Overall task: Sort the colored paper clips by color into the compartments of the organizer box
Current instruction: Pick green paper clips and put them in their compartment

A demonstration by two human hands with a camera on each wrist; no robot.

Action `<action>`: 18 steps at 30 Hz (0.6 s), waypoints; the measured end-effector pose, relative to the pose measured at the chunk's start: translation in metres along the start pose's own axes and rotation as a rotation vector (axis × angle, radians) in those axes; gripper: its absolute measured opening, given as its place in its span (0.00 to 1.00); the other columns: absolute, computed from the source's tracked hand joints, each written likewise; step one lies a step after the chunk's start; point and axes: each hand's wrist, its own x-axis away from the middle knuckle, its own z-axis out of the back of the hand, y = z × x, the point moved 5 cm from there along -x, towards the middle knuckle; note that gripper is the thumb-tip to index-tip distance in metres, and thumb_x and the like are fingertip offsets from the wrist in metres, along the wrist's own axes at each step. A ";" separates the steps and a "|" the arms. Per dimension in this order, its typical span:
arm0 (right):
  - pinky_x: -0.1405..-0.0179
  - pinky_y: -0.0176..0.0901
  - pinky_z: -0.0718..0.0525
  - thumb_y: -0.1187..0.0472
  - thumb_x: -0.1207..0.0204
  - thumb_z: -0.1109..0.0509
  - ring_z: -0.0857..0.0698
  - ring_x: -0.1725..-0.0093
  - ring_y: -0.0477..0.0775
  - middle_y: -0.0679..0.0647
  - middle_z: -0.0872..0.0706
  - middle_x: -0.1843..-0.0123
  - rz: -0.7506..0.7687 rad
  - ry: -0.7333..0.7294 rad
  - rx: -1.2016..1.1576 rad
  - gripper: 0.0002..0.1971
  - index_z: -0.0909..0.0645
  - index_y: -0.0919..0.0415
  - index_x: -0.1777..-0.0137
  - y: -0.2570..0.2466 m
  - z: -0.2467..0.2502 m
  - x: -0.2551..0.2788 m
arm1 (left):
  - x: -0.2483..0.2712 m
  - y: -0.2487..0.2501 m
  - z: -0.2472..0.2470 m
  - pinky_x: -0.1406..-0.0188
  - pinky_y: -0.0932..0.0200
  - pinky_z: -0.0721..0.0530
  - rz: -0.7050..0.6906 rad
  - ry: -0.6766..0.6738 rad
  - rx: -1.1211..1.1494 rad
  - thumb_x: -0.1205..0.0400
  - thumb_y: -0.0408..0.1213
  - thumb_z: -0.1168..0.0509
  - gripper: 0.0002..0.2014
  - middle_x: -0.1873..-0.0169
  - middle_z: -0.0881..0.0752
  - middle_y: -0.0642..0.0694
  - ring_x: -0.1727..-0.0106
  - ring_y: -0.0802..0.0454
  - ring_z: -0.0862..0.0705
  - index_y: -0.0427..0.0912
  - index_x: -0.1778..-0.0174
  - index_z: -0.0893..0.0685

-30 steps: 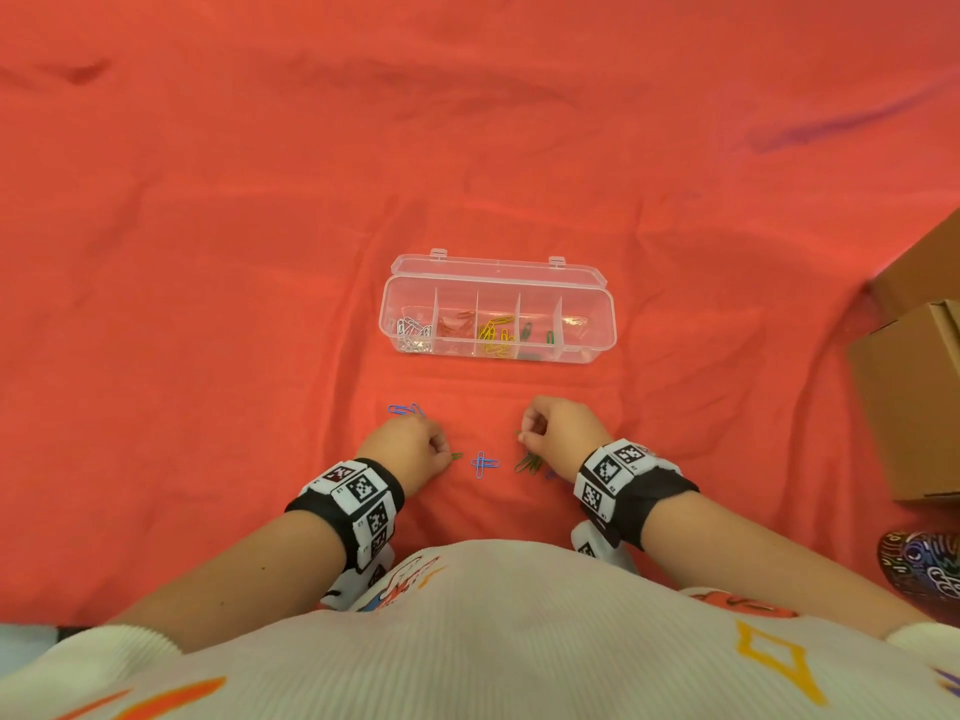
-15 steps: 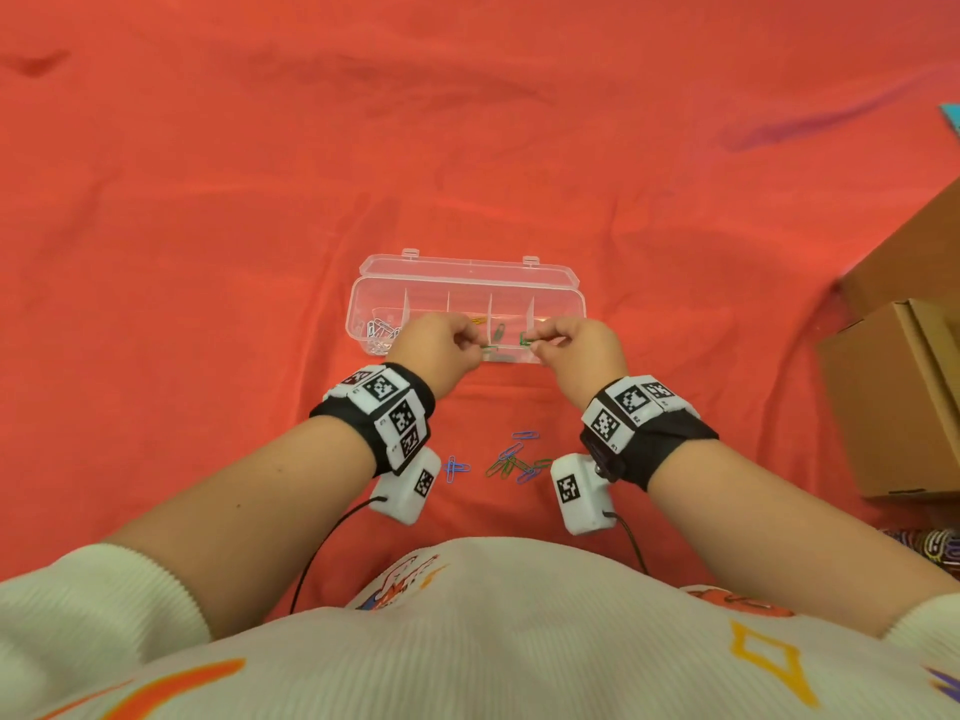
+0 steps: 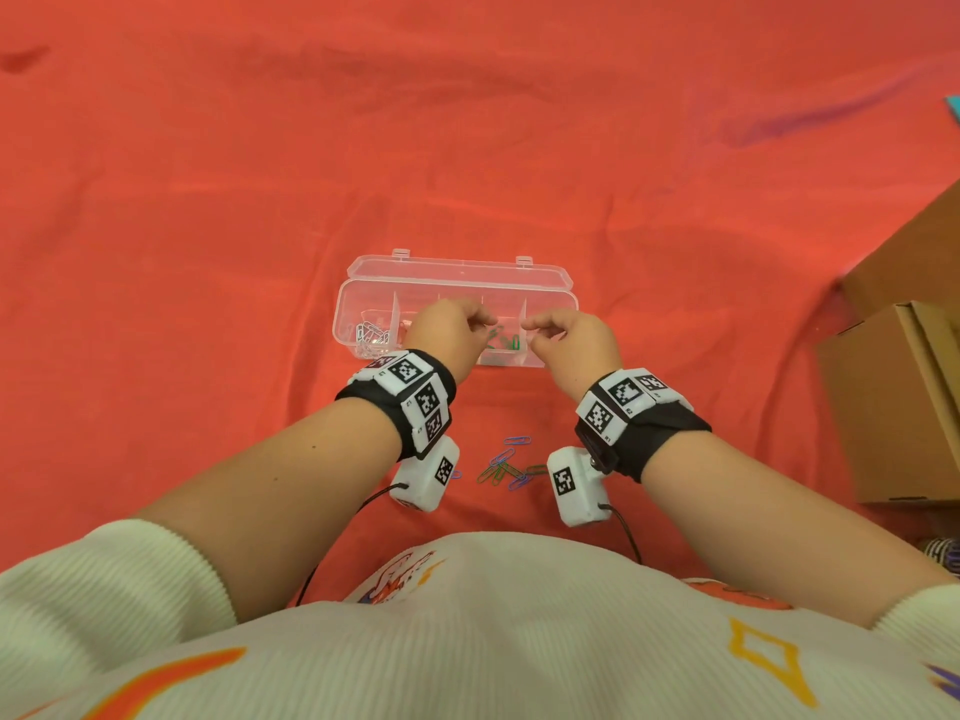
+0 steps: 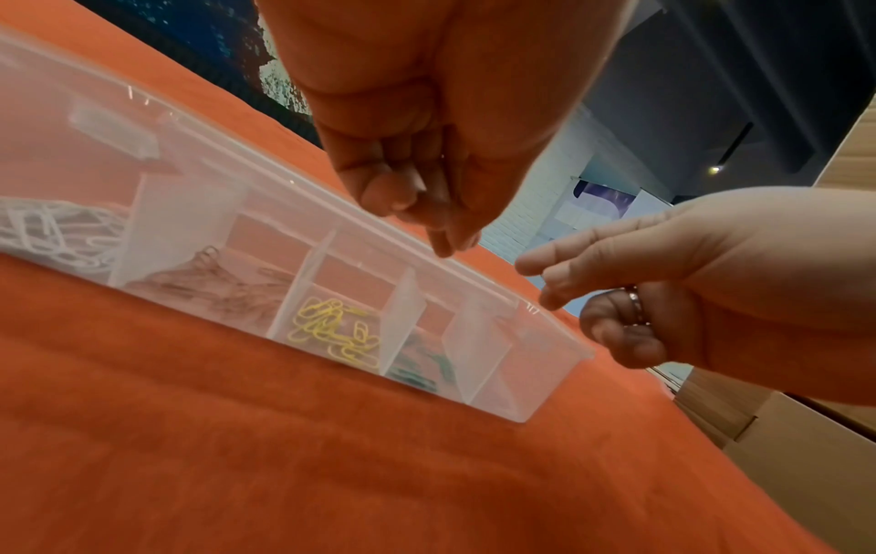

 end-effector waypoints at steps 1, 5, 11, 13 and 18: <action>0.74 0.21 0.29 0.66 0.27 0.33 0.26 0.73 0.40 0.50 0.20 0.65 0.014 0.007 -0.025 0.10 0.13 0.57 0.49 0.001 0.001 0.002 | 0.003 -0.001 0.000 0.61 0.65 0.29 -0.018 0.015 0.017 0.23 0.31 0.38 0.11 0.54 0.11 0.45 0.61 0.50 0.20 0.42 0.50 0.13; 0.72 0.23 0.28 0.64 0.28 0.30 0.25 0.75 0.36 0.44 0.24 0.72 0.033 -0.037 -0.022 0.05 0.14 0.55 0.55 0.015 -0.003 0.012 | 0.020 -0.007 -0.011 0.67 0.71 0.33 -0.101 -0.041 0.005 0.26 0.29 0.34 0.07 0.60 0.13 0.48 0.66 0.57 0.23 0.42 0.57 0.13; 0.71 0.29 0.27 0.64 0.31 0.26 0.25 0.73 0.41 0.42 0.23 0.73 -0.034 -0.395 0.236 0.05 0.14 0.59 0.56 0.052 -0.025 0.037 | 0.050 -0.044 -0.049 0.51 0.54 0.19 -0.059 -0.310 -0.289 0.28 0.39 0.29 0.05 0.56 0.14 0.44 0.53 0.45 0.16 0.44 0.59 0.16; 0.68 0.35 0.26 0.64 0.33 0.23 0.25 0.74 0.42 0.44 0.22 0.73 -0.094 -0.507 0.265 0.06 0.14 0.58 0.57 0.063 -0.031 0.047 | 0.057 -0.054 -0.058 0.52 0.53 0.20 -0.018 -0.338 -0.351 0.26 0.46 0.31 0.09 0.55 0.13 0.43 0.52 0.43 0.16 0.43 0.60 0.17; 0.70 0.30 0.31 0.62 0.36 0.21 0.23 0.66 0.48 0.42 0.25 0.70 -0.113 -0.514 0.378 0.13 0.15 0.59 0.51 0.073 -0.034 0.057 | 0.071 -0.062 -0.069 0.54 0.53 0.22 0.005 -0.337 -0.412 0.26 0.53 0.33 0.14 0.53 0.13 0.43 0.49 0.42 0.16 0.46 0.61 0.19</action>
